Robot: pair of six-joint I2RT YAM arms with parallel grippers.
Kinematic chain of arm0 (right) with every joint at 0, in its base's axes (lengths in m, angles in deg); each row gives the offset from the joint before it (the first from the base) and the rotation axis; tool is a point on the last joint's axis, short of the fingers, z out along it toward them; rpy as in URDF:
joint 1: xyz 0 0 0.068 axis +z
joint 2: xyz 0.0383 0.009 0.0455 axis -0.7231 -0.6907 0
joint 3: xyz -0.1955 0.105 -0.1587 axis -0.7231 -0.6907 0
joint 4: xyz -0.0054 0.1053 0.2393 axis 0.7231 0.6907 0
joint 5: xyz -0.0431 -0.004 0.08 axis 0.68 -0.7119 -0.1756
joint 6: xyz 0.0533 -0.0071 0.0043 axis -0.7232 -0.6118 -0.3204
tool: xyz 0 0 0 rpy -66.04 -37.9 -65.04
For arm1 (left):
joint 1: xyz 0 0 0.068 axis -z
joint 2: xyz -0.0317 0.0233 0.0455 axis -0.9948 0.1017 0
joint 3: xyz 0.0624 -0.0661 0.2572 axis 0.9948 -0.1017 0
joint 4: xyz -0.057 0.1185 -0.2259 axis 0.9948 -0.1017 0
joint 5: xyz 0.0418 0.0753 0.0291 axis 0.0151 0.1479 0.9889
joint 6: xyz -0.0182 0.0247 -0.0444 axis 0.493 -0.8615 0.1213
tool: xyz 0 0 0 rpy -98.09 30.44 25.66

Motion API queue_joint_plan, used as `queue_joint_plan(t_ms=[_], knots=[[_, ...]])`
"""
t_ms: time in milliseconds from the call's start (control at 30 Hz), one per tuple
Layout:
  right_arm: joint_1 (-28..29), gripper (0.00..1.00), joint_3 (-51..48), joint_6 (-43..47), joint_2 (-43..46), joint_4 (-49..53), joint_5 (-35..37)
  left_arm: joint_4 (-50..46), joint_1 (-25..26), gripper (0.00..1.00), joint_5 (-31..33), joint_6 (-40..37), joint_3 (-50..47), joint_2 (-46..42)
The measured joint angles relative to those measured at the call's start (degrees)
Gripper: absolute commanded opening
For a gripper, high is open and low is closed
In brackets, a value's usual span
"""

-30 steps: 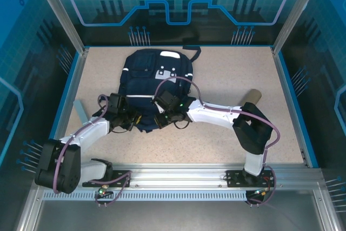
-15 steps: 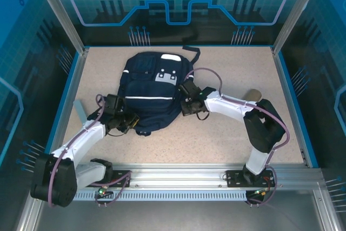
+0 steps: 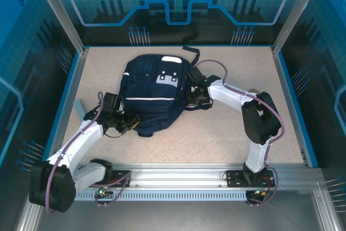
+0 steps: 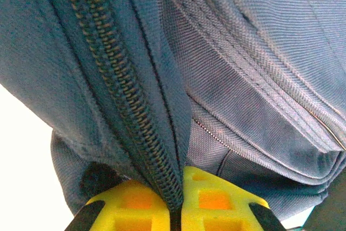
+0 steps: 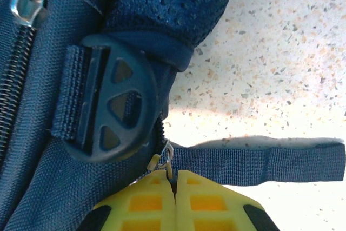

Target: Pack books, pencil case, and school supplies into a backpack

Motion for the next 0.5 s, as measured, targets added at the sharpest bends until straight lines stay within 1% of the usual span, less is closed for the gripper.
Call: queue_joint_plan(t_ms=[33, 100, 167, 200, 300, 367, 400, 500], knots=[[-0.2, 0.00, 0.0, -0.2, 0.0, 0.1, -0.5, -0.4, 0.0, 0.00, -0.4, -1.1, 0.6, 0.0], [-1.0, 0.00, 0.2, -0.1, 0.0, 0.2, -1.6, -0.7, 0.0, 0.23, -1.8, -2.8, 1.5, 0.0], [-1.8, 0.01, 0.1, 0.7, 0.0, -0.2, -2.0, -1.9, 0.0, 0.39, -3.2, -5.3, 2.3, 0.0], [-2.6, 0.06, -0.2, 1.7, 0.2, -0.9, -1.5, -3.0, -0.1, 0.43, -3.5, -6.3, 2.7, -0.2], [-5.4, 0.12, -2.1, 4.9, 1.6, -2.5, -0.5, -5.2, -0.2, 0.52, -4.4, -9.0, 4.2, -0.8], [-6.9, 0.20, -3.6, 7.4, 3.5, -2.5, -0.6, -5.6, 0.0, 0.57, -5.0, -10.6, 5.6, -1.0], [-7.5, 0.26, -4.0, 8.4, 4.5, -2.3, -0.7, -5.5, 0.3, 0.59, -5.2, -11.3, 6.5, -1.0], [-8.2, 0.54, -4.2, 10.6, 7.7, -2.1, -1.2, -5.0, 3.2, 0.65, -5.1, -13.3, 9.0, -0.7]])
